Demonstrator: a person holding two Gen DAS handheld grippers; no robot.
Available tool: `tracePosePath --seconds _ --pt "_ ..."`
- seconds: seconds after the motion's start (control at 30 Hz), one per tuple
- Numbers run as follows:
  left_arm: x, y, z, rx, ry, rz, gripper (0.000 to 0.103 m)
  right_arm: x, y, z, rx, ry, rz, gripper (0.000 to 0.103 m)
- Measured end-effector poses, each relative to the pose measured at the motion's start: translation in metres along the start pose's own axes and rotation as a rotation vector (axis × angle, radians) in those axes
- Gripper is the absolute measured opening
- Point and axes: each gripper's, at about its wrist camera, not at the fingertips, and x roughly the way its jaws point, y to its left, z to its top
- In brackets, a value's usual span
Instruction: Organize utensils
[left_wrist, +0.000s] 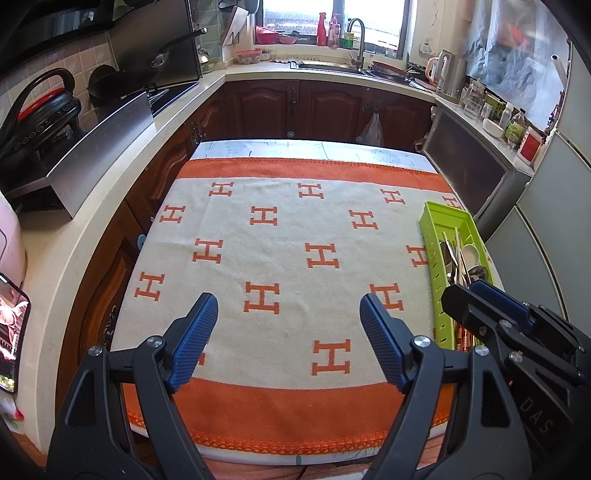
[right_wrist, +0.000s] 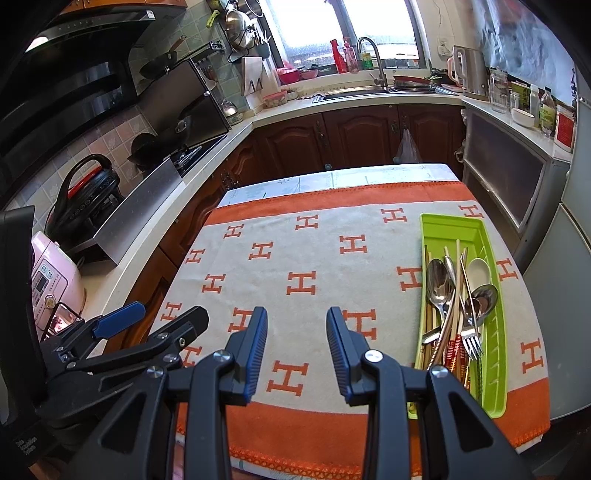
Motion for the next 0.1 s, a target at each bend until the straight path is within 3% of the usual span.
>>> tracePosePath --seconds 0.1 --pt "-0.0011 0.0016 -0.0005 -0.002 0.004 -0.003 0.077 0.0001 0.0009 -0.001 0.0 0.002 -0.001 0.033"
